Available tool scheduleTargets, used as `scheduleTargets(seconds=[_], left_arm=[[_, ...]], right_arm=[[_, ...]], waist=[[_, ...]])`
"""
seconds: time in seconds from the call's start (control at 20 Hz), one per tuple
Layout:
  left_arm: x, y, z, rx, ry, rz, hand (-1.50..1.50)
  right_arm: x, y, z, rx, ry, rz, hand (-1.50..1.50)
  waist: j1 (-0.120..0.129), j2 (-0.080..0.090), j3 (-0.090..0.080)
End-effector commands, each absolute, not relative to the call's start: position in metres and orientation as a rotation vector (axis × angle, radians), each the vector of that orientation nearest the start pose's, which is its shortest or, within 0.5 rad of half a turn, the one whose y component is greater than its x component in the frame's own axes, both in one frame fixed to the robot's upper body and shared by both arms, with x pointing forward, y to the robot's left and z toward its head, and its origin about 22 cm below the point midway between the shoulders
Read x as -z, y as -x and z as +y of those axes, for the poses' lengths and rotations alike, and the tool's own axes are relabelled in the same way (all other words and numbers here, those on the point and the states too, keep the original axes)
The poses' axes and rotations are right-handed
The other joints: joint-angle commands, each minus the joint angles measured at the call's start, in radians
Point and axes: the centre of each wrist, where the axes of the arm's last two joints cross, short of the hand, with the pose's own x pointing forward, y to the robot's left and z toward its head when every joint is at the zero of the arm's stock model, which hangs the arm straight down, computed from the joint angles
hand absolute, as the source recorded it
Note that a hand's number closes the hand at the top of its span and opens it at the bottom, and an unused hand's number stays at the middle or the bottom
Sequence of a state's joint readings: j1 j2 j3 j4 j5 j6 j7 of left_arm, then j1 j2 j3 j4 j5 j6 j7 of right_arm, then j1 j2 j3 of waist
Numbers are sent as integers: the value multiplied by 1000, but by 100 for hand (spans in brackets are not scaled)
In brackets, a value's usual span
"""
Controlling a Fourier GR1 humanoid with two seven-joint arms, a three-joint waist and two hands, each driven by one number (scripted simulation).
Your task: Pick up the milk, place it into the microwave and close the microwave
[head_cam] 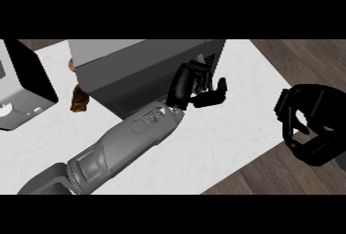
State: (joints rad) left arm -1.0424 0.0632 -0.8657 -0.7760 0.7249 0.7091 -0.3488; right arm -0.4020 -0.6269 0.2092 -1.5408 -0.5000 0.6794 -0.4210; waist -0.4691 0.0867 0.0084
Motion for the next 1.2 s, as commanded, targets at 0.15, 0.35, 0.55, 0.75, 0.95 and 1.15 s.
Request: scheduleTargets(seconds=[0.15,0.35,0.55,0.75,0.95,1.15], left_arm=[[-80,-362,-17,368,53,-1894,150],[-63,-367,-2,222,-4,-1697,150],[-86,-370,7,-129,212,-1563,150],[-75,-372,17,-194,284,-1499,150],[-63,-371,22,-198,346,-1470,150],[-51,-372,29,-200,385,-1445,150]], right_arm=[[-139,-308,-269,-943,-956,-1964,150],[-120,-296,-264,-1039,-987,-1760,150],[-112,-287,-254,-989,-1039,-1754,150],[-103,-276,-251,-959,-1056,-1736,150],[-95,-263,-246,-926,-1066,-1720,150],[-93,-252,-241,-893,-1074,-1745,150]], waist=[[-34,14,3],[13,31,-2],[54,36,-21],[74,32,-17],[94,25,-16],[113,16,-15]])
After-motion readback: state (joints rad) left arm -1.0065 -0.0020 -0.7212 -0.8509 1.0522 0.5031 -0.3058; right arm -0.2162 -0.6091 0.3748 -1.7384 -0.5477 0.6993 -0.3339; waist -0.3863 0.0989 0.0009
